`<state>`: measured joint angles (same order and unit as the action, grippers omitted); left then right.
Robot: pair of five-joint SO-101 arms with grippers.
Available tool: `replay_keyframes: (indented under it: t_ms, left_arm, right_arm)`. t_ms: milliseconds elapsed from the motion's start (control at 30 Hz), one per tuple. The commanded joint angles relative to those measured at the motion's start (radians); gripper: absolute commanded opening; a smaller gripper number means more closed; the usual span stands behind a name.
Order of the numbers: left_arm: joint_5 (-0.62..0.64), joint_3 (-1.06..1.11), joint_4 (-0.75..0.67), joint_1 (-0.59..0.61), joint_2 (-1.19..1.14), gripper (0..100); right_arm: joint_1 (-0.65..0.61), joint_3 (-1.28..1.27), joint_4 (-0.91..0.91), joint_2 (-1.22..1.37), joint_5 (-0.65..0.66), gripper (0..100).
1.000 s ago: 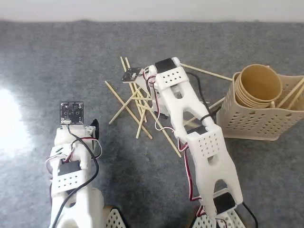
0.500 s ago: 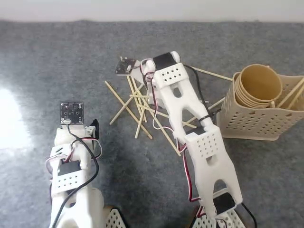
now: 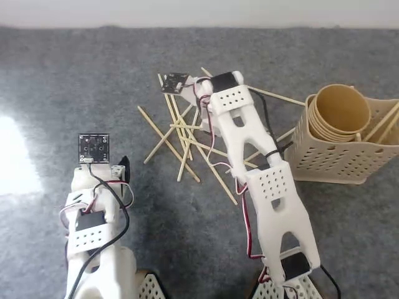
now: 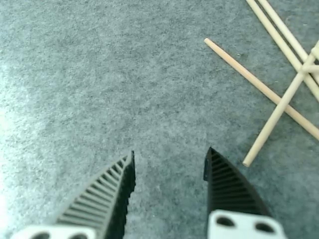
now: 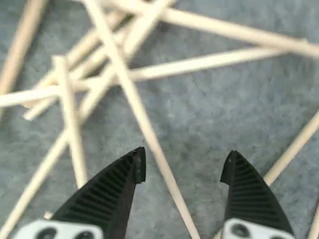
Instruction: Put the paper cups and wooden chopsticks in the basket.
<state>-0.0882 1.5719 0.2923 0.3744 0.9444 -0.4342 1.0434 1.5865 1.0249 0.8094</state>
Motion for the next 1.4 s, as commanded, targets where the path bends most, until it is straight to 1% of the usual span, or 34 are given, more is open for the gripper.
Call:
replay_keyframes:
  t_ms: [0, 100, 233, 300, 467, 533, 600, 667, 800, 867, 1067, 1133, 1367]
  left_arm:
    - [-0.009, -0.008, -0.023, -0.012, 0.017, 21]
    - [-0.009, -0.008, -0.023, -0.012, 0.017, 21]
    - [-0.009, -0.008, -0.023, -0.012, 0.017, 21]
    - [-0.009, -0.008, -0.023, -0.012, 0.017, 21]
    - [-0.009, -0.008, -0.023, -0.012, 0.017, 21]
    - [-0.009, -0.008, -0.023, -0.012, 0.017, 21]
    - [-0.009, -0.008, -0.023, -0.012, 0.017, 21]
    - [-0.009, -0.008, -0.023, -0.012, 0.017, 21]
    - [-0.009, -0.008, -0.023, -0.012, 0.017, 21]
    - [-0.009, -0.008, -0.023, -0.012, 0.017, 21]
    - [-0.009, -0.008, -0.023, -0.012, 0.017, 21]
    - [-0.009, -0.008, -0.023, -0.012, 0.017, 21]
    - [-0.009, -0.008, -0.023, -0.012, 0.017, 21]
  right_arm:
    - [0.013, 0.049, -0.008, -0.007, 0.012, 25.2]
    - [0.015, 0.043, 0.007, -0.004, 0.014, 24.2]
    - [0.013, 0.043, 0.013, -0.004, 0.014, 13.4]
    - [0.013, 0.043, 0.013, -0.004, 0.012, 9.9]
    - [0.013, 0.043, 0.013, 0.001, 0.009, 12.7]
    - [0.013, 0.043, 0.013, 0.013, 0.011, 11.3]
    - [0.01, 0.043, 0.015, 0.027, 0.012, 6.9]
    - [0.012, 0.046, 0.015, 0.039, 0.012, 0.2]
    - [0.015, 0.049, 0.019, 0.039, 0.011, 0.8]
    - [0.012, 0.078, 0.05, 0.028, 0.011, 0.8]
    - [-0.008, 0.315, 0.214, -0.038, 0.003, 0.8]
    - [-0.01, 0.35, 0.216, -0.068, -0.038, 0.7]
    - [-0.016, 0.265, 0.214, -0.248, -0.058, 0.7]
